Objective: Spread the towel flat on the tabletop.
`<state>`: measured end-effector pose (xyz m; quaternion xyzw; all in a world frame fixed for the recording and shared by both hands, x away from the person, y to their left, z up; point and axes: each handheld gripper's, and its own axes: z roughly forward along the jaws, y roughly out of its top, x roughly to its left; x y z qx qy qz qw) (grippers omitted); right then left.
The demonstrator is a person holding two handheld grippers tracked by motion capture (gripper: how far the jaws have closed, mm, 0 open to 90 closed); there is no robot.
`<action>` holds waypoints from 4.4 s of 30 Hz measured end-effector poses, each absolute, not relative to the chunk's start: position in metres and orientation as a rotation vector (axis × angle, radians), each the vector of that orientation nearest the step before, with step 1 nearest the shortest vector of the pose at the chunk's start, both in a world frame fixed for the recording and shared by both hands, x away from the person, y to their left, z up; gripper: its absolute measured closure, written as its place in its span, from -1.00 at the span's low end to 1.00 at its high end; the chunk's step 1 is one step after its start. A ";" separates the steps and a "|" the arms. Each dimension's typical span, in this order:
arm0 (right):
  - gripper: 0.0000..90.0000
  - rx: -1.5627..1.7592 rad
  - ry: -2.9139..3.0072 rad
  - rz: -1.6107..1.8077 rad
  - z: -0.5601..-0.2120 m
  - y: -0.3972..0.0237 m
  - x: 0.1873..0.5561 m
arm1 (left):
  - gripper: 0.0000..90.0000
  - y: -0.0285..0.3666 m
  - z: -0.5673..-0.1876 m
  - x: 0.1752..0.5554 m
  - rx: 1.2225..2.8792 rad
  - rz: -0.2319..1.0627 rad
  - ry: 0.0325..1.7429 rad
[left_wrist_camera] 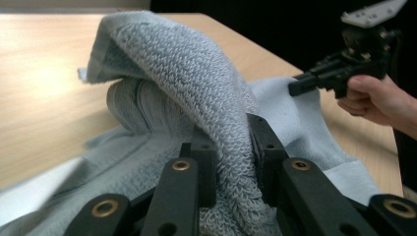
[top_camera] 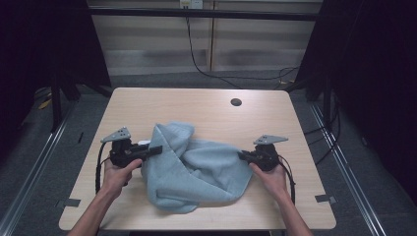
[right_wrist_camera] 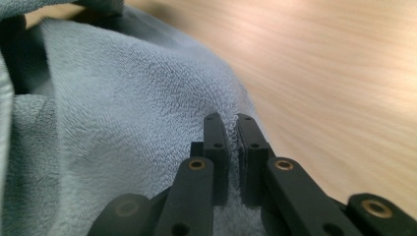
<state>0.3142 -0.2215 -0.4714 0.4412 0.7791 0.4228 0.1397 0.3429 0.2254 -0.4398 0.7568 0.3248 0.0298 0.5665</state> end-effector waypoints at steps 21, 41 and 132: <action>0.91 1.265 1.949 1.281 -0.345 -0.277 0.355 | 0.71 0.276 -0.331 0.368 1.533 0.339 0.820; 0.91 1.234 1.999 1.276 -0.355 -0.284 0.319 | 0.71 0.283 -0.380 0.326 1.642 0.310 0.822; 0.65 0.702 2.773 1.432 -0.488 -0.046 0.283 | 0.48 0.242 -0.496 0.296 2.032 0.103 0.815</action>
